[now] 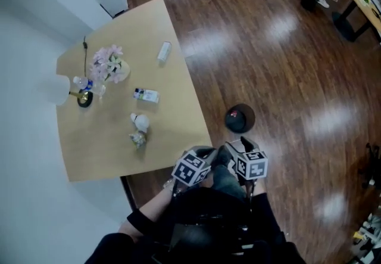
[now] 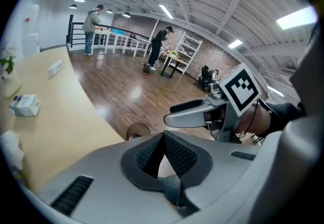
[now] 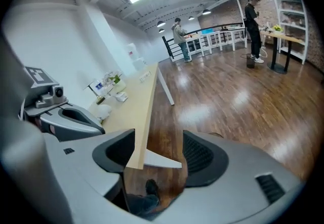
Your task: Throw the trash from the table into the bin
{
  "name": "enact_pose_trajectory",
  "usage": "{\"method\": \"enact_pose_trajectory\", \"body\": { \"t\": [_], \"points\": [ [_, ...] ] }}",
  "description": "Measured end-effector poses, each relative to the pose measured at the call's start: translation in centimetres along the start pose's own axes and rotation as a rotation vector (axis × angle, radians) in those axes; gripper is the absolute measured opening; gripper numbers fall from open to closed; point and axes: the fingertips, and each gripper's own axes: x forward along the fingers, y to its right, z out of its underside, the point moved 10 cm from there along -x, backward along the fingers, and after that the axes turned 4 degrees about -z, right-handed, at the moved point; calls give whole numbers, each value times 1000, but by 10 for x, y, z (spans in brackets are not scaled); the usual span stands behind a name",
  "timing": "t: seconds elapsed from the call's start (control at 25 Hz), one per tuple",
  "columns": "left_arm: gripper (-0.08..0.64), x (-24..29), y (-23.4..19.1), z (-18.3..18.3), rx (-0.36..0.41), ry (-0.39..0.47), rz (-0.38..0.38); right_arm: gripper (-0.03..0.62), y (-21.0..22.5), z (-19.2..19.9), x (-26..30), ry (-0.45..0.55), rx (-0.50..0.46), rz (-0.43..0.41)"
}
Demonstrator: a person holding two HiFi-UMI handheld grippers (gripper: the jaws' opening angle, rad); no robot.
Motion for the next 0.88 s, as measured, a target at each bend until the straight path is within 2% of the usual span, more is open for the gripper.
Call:
{"method": "enact_pose_trajectory", "body": {
  "t": [0.16,0.32,0.56,0.68,0.88],
  "points": [
    [0,-40,-21,36,-30,26,-121,305,-45,7,8,3,-82,-52],
    [0,-76,-46,64,-112,77,-226,305,-90,6,21,-29,-160,-111],
    [0,-130,-72,99,-232,155,-345,305,-142,-3,48,-78,-304,-193],
    [0,-156,-84,122,-304,188,-396,270,-175,-7,65,-103,-379,-248],
    [0,-193,-111,160,-401,217,-484,256,-238,-16,106,-148,-531,-316]
  ]
}}
